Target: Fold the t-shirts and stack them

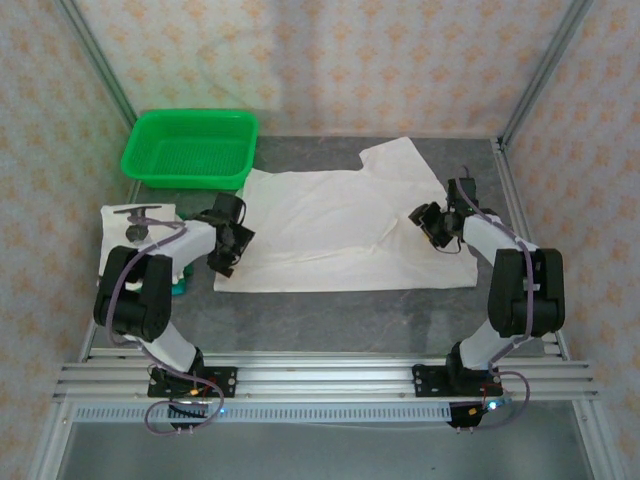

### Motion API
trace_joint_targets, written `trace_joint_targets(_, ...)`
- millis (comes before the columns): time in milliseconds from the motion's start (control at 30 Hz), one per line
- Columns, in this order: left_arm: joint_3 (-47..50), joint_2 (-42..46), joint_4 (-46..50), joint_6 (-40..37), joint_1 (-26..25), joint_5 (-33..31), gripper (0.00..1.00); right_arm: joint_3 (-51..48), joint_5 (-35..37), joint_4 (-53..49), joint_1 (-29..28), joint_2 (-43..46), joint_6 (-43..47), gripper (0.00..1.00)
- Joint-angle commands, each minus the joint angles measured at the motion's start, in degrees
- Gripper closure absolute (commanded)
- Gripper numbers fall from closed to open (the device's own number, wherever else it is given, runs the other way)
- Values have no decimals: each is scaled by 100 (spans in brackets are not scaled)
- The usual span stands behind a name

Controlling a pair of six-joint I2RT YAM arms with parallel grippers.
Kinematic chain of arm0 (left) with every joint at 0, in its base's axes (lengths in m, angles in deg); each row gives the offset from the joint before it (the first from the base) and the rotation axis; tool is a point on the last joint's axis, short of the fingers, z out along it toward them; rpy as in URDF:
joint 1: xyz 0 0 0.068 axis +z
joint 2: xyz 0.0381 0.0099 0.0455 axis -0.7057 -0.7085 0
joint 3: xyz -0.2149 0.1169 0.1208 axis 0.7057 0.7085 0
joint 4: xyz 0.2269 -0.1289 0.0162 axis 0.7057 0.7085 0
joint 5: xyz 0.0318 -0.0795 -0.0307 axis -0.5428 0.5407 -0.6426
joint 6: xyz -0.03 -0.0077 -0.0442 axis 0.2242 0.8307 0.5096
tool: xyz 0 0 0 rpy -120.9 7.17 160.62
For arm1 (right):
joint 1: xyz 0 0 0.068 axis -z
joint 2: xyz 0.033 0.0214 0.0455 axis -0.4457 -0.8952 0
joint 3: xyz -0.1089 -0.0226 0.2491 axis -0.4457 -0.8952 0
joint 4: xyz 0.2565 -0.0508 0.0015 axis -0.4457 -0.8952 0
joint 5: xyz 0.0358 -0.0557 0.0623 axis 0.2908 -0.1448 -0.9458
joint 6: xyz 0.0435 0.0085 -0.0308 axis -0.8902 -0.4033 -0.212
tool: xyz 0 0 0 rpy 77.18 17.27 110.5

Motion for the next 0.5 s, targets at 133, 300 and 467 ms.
trace_joint_targets(133,-779,-605,51,-196,248,-169,17,36,66,-310,32,274,205,47)
trace_joint_targets(300,-1215,-898,-153,-213,342,-96,15,51,44,-375,36,396,230,47)
trace_joint_targets(467,-1548,-891,-158,-362,400,-211,4,-84,-4,-323,28,530,212,47)
